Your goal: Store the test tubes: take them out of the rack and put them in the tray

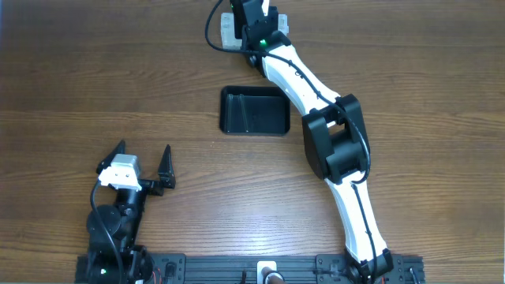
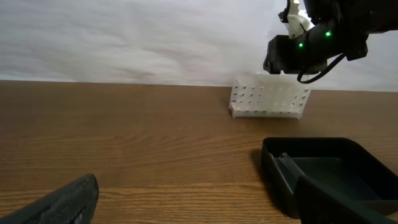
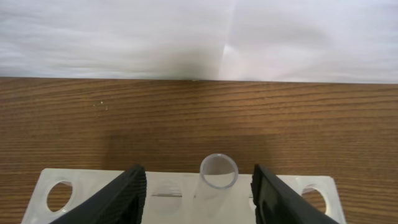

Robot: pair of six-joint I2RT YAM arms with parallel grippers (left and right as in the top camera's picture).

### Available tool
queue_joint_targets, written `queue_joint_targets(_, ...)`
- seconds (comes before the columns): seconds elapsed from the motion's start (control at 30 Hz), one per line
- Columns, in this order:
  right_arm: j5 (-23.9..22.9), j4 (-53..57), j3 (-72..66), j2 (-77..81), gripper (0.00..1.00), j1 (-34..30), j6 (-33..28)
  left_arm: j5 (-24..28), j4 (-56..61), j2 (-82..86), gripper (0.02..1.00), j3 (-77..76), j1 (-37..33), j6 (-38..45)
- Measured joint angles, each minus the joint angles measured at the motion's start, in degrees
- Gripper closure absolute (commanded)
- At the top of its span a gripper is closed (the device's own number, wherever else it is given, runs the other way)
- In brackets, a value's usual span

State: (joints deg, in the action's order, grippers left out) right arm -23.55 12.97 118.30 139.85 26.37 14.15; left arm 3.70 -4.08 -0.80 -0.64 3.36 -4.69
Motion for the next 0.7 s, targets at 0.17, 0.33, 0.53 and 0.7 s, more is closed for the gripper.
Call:
queue_joint_targets(0.17, 0.00, -0.07, 0.00, 0.00, 0.522, -0.48, 0.00, 0.00, 0.00, 0.00, 0.018, 0.00, -0.02, 0.00)
queue_joint_targets(0.33, -0.02, -0.87, 0.00, 0.04, 0.610, -0.79, -0.07, 0.00, 0.00, 0.00, 0.018, 0.00, -0.02, 0.00)
queue_joint_targets(0.53, -0.02, -1.22, 0.00, 0.07, 0.730, -0.79, -0.22, 0.00, 0.00, 0.00, 0.018, 0.00, 0.00, 0.00)
queue_joint_targets(0.7, 0.00, -1.44, 0.00, 0.11, 0.781, -0.79, -0.22, 0.00, 0.00, 0.00, 0.018, 0.00, 0.00, 0.00)
